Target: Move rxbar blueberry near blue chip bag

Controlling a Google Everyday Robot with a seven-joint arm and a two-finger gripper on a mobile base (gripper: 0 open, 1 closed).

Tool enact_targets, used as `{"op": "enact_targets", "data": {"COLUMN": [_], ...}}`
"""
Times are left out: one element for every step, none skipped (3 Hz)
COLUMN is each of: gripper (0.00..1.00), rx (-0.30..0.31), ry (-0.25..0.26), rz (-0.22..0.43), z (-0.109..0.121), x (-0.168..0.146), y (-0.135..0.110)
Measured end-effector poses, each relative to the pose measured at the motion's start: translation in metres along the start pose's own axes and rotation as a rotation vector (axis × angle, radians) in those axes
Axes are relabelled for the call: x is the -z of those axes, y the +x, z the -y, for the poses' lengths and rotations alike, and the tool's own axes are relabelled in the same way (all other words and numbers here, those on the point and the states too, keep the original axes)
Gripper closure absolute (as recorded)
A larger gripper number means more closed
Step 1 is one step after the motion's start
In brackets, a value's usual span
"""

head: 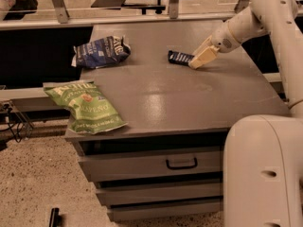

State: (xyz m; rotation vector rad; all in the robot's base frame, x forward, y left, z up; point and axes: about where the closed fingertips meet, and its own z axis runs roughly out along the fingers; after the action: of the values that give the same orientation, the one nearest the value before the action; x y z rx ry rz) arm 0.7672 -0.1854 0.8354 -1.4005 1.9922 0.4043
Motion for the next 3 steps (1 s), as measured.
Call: {"op": "enact_targets", "data": {"gripper": [1.00,1.00,1.00], "rx": [0.000,0.000,0.066], "ry": [0.000,0.000,0.038], "rz": [0.000,0.000,0.073], "z": [0.000,0.000,-0.009], "x": [0.000,0.001,0.048], "y": [0.000,0.000,-0.027]}}
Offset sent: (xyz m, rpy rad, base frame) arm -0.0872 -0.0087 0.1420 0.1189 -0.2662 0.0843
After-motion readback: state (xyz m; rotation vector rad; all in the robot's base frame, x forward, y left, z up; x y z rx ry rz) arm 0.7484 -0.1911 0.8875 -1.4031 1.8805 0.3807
